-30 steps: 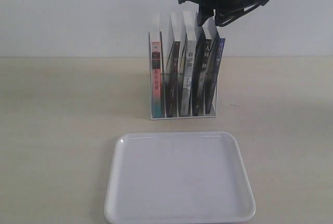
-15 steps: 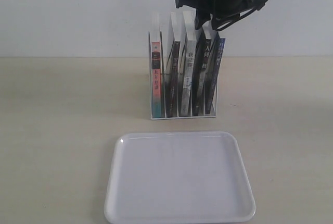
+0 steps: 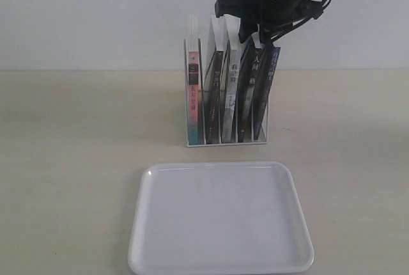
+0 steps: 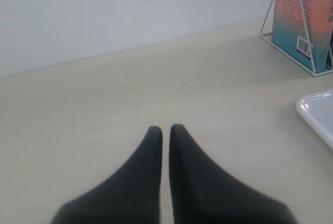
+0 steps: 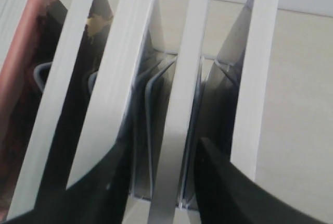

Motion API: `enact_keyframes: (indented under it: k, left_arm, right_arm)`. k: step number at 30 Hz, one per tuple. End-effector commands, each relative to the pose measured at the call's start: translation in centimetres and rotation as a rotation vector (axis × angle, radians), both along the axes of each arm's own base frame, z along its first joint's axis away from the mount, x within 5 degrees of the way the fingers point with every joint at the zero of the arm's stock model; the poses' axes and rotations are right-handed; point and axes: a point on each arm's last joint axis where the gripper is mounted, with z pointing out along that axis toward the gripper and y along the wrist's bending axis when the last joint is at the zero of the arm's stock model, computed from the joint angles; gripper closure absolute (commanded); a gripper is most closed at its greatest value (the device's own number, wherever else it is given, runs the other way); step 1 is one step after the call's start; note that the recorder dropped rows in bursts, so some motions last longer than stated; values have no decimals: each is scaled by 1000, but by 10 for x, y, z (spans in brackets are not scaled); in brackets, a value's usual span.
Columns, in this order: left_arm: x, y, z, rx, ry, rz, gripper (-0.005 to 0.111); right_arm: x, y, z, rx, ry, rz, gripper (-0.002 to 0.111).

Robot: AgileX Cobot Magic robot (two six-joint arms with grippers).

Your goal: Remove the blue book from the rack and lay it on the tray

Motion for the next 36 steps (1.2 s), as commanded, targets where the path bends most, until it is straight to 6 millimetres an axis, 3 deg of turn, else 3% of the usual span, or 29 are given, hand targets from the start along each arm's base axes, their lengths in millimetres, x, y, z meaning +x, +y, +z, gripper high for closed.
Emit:
enact_keyframes:
  k: [1, 10, 17, 27, 36]
  left_arm:
    - [0, -1, 0, -19, -11, -8, 102]
    - [0, -1, 0, -19, -11, -8, 102]
    - [0, -1, 0, -19, -11, -8, 102]
    - [0, -1, 0, -19, -11, -8, 102]
    - [0, -1, 0, -19, -11, -8, 102]
  right_arm:
    - [1, 1, -4, -11, 6, 1, 78]
    - [-1, 5, -6, -20, 11, 11, 108]
    - [-2, 4, -2, -16, 8, 8, 109]
    - [-22, -5, 51, 52, -92, -18, 109]
    - [-39, -14, 82, 70, -150, -26, 109]
